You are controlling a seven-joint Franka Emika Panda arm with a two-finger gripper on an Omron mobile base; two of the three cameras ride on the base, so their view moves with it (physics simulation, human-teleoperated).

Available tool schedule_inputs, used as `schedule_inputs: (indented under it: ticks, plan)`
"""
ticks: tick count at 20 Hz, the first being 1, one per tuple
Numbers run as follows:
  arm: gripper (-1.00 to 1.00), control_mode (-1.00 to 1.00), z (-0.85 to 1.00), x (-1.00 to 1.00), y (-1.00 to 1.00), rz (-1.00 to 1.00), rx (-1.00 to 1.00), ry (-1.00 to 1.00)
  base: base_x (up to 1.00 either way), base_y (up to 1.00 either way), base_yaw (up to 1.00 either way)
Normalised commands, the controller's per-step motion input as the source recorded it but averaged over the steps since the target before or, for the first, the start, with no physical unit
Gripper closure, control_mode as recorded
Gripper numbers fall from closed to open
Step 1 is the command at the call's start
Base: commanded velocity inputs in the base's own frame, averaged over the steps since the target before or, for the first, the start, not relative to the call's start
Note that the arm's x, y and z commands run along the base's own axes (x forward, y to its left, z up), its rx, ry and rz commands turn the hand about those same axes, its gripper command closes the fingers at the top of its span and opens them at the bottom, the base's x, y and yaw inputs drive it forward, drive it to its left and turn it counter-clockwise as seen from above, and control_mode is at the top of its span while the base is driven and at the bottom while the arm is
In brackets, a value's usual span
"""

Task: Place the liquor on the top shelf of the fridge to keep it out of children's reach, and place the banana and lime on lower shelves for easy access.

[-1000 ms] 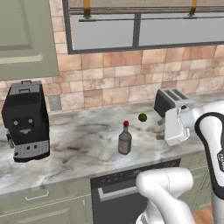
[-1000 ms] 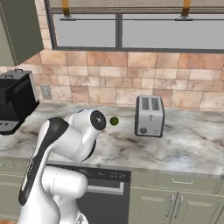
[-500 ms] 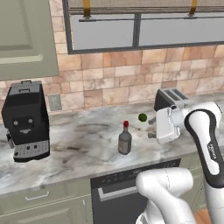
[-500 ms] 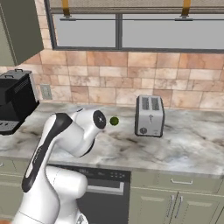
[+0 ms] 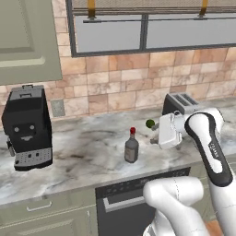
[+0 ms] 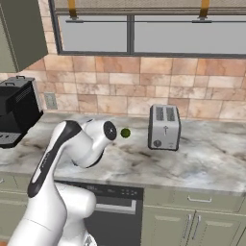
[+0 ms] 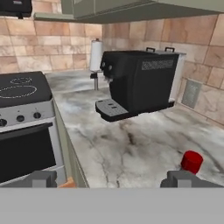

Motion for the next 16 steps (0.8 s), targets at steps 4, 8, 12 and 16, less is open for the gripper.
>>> schedule_inputs:
  ticks: [4, 8, 12, 16]
  plan:
    - [-1.0, -1.0, -0.18, 0.29, 0.03, 0.01, 0.01, 0.0, 0.0, 0.0, 0.0]
    - [-1.0, -1.0, -0.18, 0.23, 0.04, 0.02, 0.03, 0.0, 0.0, 0.0, 0.0]
    - [-1.0, -1.0, -0.17, 0.17, 0.02, 0.02, 0.05, 0.0, 0.0, 0.0, 0.0]
    - [-1.0, -1.0, -0.17, 0.16, 0.0, 0.02, 0.06, 0.0, 0.0, 0.0, 0.0]
